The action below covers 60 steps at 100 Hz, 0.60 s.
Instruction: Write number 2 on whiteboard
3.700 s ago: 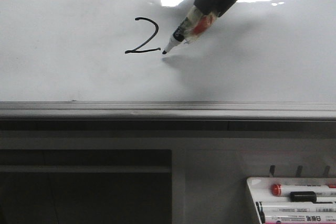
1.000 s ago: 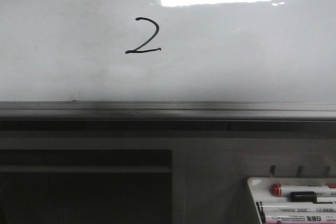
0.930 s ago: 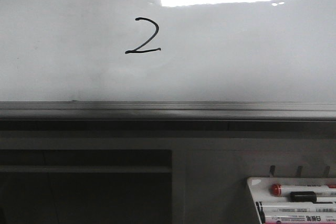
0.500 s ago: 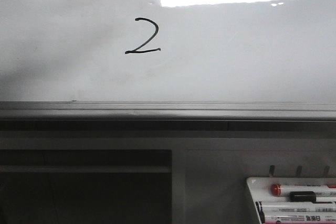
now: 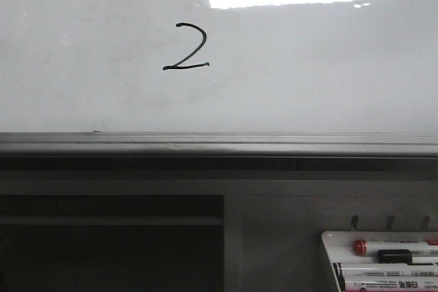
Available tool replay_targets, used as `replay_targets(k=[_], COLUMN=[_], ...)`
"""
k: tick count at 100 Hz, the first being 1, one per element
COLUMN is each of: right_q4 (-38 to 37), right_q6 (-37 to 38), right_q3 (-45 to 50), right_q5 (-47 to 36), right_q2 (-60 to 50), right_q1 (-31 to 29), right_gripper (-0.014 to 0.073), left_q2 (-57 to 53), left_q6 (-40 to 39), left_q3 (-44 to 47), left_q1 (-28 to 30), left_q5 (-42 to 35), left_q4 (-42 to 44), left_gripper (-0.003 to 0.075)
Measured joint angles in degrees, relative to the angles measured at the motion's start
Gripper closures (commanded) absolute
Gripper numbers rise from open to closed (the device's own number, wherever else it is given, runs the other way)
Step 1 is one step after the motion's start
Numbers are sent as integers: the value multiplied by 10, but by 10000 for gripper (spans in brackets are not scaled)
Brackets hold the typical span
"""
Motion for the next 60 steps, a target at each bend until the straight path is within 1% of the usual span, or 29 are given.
replay_targets(k=[11,23,60], right_q4=[0,0,0], right_q6=[0,0,0], right_q3=[0,0,0], right_q5=[-1,-1,-4], right_q2=[0,0,0], right_q1=[0,0,0], right_gripper=[302,302,302], left_q2=[31,55,89], left_q6=[0,0,0], left_q3=[0,0,0], left_q1=[0,0,0], left_q5=[-37,-58,-81], left_q4=[-5,-6,-9], left_gripper=[740,740,737])
